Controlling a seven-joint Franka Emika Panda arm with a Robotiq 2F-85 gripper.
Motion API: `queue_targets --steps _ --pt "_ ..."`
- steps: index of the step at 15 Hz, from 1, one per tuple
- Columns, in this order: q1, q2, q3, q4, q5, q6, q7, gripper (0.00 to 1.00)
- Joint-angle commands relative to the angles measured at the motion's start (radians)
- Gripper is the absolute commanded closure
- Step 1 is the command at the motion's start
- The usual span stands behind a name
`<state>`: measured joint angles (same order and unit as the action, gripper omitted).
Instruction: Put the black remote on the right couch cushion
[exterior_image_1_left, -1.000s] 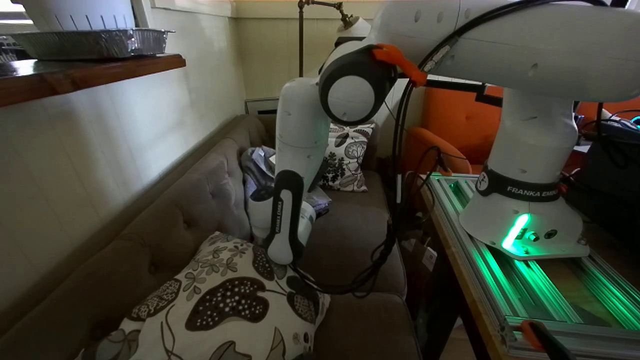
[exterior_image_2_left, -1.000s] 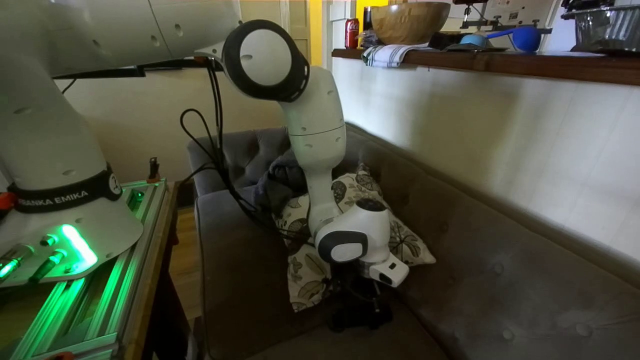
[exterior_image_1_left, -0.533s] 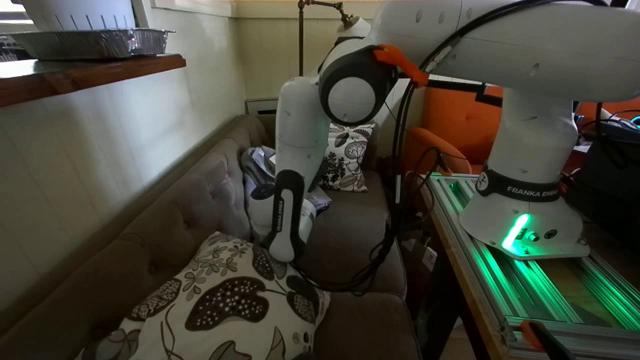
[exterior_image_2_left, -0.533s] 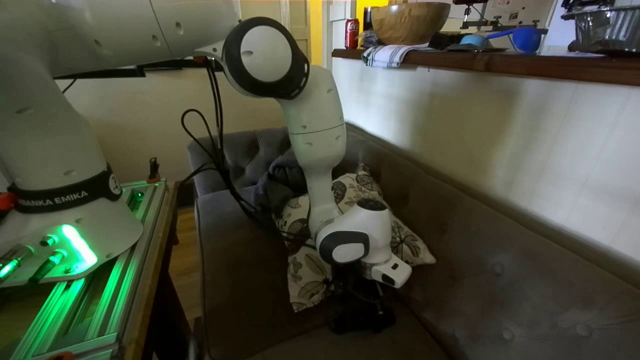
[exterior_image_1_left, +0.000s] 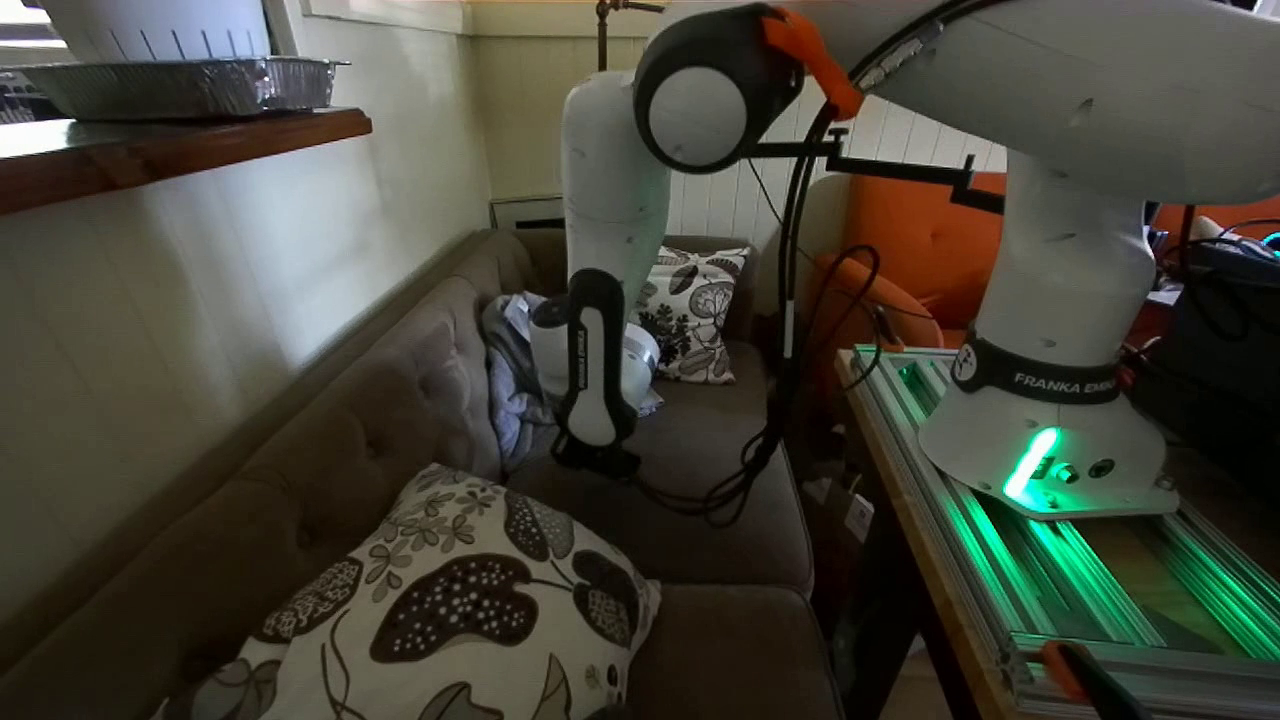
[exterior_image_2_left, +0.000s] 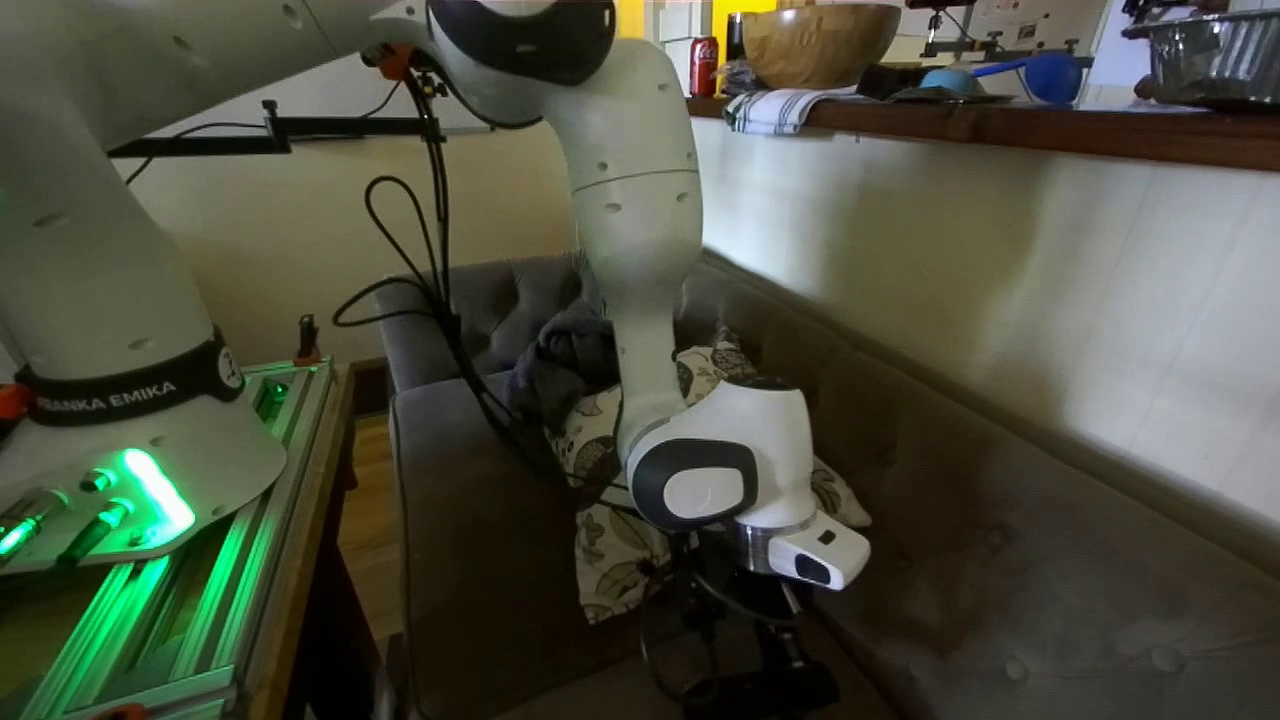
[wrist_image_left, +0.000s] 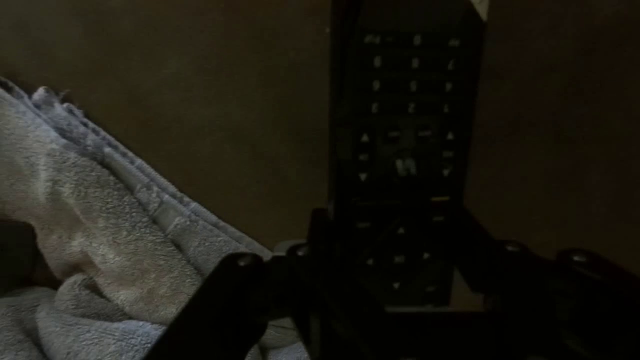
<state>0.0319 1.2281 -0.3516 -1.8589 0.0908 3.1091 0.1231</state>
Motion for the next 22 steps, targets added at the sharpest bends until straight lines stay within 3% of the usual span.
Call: queue_targets --steps 1,2,7,8,10,19,22 --pt "-0.090 -0.184 0.078 -0.199 -0.063 0.048 -0.113 0.65" --pt "-0.031 -0.068 0.020 -0.079 -0.027 0.024 -0.044 0.40" --pt "-0.077 -0.148 0.064 -0.153 -0.049 0.028 -0.091 0.40" --pt "-0.077 -0.148 0.065 -0.153 -0.049 0.028 -0.092 0.65" --pt "-0.098 -0.133 0.052 -0.108 -0.029 -0.006 -0.067 0.65" --pt "-0.433 -0.162 0.093 0.112 0.071 -0.291 0.002 0.65" --pt "-0.480 -0.157 0.115 0.206 0.121 -0.423 0.058 0.65"
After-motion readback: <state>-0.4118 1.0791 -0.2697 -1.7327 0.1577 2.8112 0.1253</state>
